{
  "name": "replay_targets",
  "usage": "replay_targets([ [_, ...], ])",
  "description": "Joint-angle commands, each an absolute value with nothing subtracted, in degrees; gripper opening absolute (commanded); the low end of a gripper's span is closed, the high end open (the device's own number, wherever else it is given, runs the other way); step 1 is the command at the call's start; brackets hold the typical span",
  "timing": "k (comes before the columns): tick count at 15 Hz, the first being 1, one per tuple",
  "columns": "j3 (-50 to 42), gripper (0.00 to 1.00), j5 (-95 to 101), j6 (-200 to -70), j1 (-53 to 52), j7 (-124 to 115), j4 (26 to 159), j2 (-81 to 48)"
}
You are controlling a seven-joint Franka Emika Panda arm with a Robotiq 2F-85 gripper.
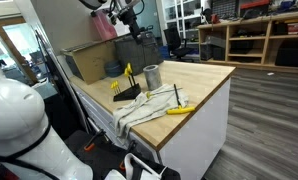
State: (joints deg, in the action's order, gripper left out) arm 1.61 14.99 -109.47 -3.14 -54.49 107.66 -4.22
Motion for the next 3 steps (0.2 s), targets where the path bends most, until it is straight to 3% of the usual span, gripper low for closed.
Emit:
replay_targets([
  [1, 1.47, 1.0, 14.96, -109.34, -3.27, -53.14, 107.57, -4.27],
  [3, 1.54, 1.0, 14.96, -109.35, -3.34, -52.59, 107.57, -4.27],
])
